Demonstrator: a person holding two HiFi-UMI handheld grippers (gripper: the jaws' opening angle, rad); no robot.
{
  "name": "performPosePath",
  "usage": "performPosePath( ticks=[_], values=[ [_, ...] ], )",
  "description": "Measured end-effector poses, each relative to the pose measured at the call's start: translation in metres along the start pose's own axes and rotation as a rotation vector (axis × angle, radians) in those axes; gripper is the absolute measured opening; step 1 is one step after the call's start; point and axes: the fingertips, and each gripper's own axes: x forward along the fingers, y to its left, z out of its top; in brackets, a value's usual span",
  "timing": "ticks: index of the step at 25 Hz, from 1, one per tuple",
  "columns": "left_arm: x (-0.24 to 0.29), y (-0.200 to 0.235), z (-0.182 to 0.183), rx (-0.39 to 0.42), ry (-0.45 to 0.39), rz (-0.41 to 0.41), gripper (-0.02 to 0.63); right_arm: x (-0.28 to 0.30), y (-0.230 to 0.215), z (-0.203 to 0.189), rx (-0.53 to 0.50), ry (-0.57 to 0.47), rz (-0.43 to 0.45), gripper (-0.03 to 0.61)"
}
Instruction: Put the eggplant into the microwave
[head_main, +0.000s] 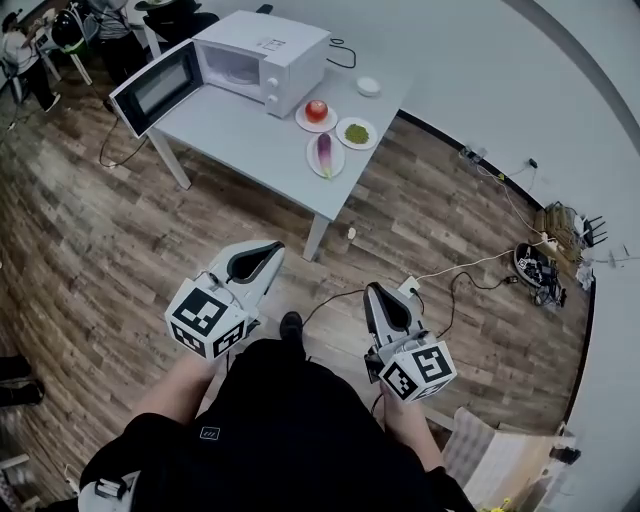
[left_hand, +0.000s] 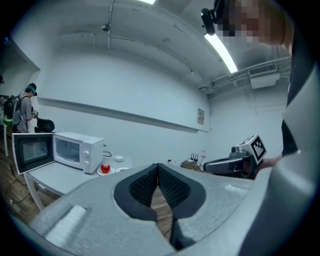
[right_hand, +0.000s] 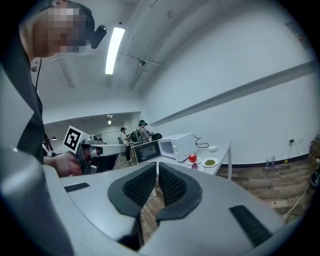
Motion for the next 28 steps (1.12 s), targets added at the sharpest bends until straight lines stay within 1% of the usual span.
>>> performPosePath(
  ticks=[6, 10, 16, 19, 23, 26, 28],
  values=[
    [0.038, 0.04, 0.011, -0.018, -0.006, 0.006, 0.009, 0.053, -0.028, 0.02, -0.021, 0.016, 0.036, 0.018],
    [0.061, 0.057, 0.014, -0.021, -0.006, 0.002, 0.009, 0.079, -0.046, 0.031, -0.044, 0.032, 0.037, 0.018],
    [0.086, 0.086, 0.015, -0.055, -0.032, 0.05, 0.009, 0.114, -0.068, 0.04, -0.094, 0.078, 0.064, 0.018],
    [0.098, 0.094, 0.015, -0.065, -0.044, 0.086, 0.009, 0.131, -0.082, 0.04, -0.108, 0.11, 0.107, 0.018],
    [0.121, 0.111, 0.008, -0.081, -0.03, 0.129, 0.009, 0.16, -0.103, 0.04, -0.117, 0.129, 0.171, 0.018],
    [0.151, 0.125, 0.008, -0.084, -0.027, 0.172, 0.009, 0.188, -0.131, 0.043, -0.117, 0.145, 0.242, 0.018],
    [0.171, 0.134, 0.013, -0.084, -0.039, 0.216, 0.009, 0.204, -0.153, 0.048, -0.126, 0.146, 0.29, 0.018]
  ],
)
